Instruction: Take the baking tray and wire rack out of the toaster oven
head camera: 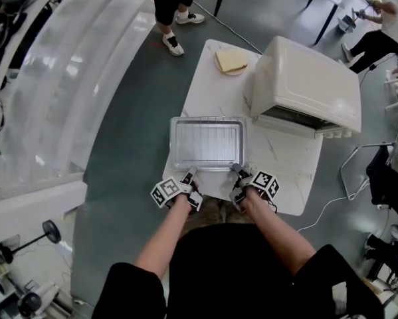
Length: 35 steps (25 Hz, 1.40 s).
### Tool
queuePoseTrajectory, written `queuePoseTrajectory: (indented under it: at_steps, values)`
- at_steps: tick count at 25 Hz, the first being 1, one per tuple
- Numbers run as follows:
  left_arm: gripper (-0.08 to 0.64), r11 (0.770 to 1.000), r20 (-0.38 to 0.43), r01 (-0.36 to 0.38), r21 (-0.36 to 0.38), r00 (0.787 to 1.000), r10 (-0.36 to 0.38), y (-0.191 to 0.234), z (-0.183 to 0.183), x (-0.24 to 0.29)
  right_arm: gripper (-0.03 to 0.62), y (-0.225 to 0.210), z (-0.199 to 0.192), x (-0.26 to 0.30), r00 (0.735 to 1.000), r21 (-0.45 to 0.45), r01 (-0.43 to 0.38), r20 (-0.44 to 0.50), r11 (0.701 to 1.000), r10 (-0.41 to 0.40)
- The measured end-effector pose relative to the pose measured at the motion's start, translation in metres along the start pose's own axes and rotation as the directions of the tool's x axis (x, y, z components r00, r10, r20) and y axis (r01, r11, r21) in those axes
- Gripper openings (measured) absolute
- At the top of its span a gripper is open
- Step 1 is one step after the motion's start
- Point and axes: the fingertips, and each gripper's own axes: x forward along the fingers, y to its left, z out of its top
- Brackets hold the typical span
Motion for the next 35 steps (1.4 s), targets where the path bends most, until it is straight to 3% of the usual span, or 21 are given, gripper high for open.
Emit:
queuePoseTrajectory:
  at_steps: [9,14,18,23,27,30,33,35]
  values:
    - [0.120,1.000,-0.030,-0.018,0.013,0.999,0.018,-0.006,-0.002,0.000,0.172,0.000,-0.005,0.001,0.999,-0.012,0.018,-0.027,1.000,-0.018]
    - [0.126,0.997,-0.029,-0.070,0.016,0.997,0.071,-0.004,-0.002,-0.002,0.172,0.000,-0.004,0.000,0.999,-0.021,0.014,-0.036,1.000,-0.015]
    - [0.186,0.993,-0.032,-0.115,0.014,0.993,0.116,-0.001,-0.007,-0.007,0.172,-0.002,-0.003,-0.004,0.999,-0.023,0.009,-0.038,1.000,-0.010]
    - [0.201,0.995,-0.039,-0.102,0.017,0.994,0.103,-0.002,-0.012,-0.012,0.172,0.002,-0.008,-0.014,0.998,-0.044,-0.014,-0.055,0.999,0.012]
    - [0.202,0.994,-0.044,-0.029,0.106,0.998,0.033,-0.032,-0.022,-0.020,0.172,0.020,-0.013,-0.038,0.995,-0.137,-0.074,-0.075,0.988,0.064]
    - [0.201,0.980,-0.045,0.044,0.193,0.998,-0.036,-0.060,-0.034,-0.025,0.172,0.035,-0.007,-0.071,0.993,-0.243,-0.116,-0.058,0.963,0.105]
    - [0.201,0.953,-0.043,0.114,0.282,0.993,-0.106,-0.089,-0.050,-0.034,0.172,0.043,0.009,-0.117,0.991,-0.335,-0.130,-0.004,0.933,0.136]
    - [0.199,0.919,-0.041,0.154,0.362,0.988,-0.150,-0.115,-0.062,-0.042,0.165,0.047,0.023,-0.153,0.986,-0.397,-0.129,0.047,0.909,0.160]
